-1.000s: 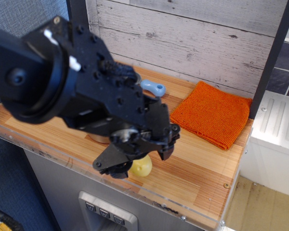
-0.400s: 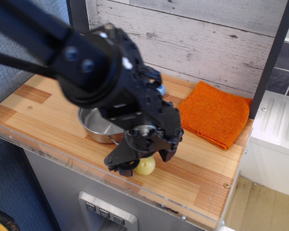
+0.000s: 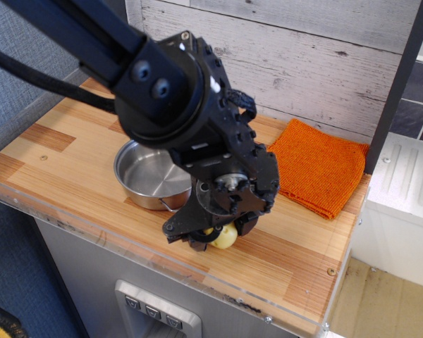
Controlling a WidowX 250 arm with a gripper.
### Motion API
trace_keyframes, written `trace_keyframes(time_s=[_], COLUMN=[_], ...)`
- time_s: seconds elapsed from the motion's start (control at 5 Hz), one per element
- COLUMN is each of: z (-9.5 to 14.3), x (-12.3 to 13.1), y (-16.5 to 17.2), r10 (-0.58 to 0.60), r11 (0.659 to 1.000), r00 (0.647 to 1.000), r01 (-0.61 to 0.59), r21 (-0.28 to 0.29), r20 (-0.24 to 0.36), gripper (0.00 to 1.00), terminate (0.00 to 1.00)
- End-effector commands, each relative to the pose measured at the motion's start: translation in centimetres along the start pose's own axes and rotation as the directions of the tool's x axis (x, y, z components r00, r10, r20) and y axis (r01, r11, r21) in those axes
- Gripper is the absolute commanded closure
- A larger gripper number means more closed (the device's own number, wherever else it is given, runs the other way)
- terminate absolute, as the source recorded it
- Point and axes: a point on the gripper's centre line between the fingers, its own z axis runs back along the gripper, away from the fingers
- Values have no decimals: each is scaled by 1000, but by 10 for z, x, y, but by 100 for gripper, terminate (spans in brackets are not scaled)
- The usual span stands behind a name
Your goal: Move potato below place and place inside pot
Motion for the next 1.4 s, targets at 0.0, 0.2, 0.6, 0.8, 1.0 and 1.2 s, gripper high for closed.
trace_keyframes(time_s=[0.0, 0.2, 0.6, 0.8, 1.0, 1.2], z=[14, 33, 68, 67, 61, 54], x=[6, 15, 42, 62, 81, 91], y=[-23, -38, -43, -34, -22, -16], r10=[-52, -98, -149, -154, -137, -105], r11=[995, 989, 982, 981, 988, 992], r00=[998, 993, 975, 974, 975, 979], r01=[54, 105, 166, 171, 148, 115], r21=[-79, -104, -94, -92, -51, -48], r20=[27, 70, 163, 169, 177, 177], gripper=[100, 100, 100, 100, 100, 100], terminate=[0, 0, 0, 0, 0, 0])
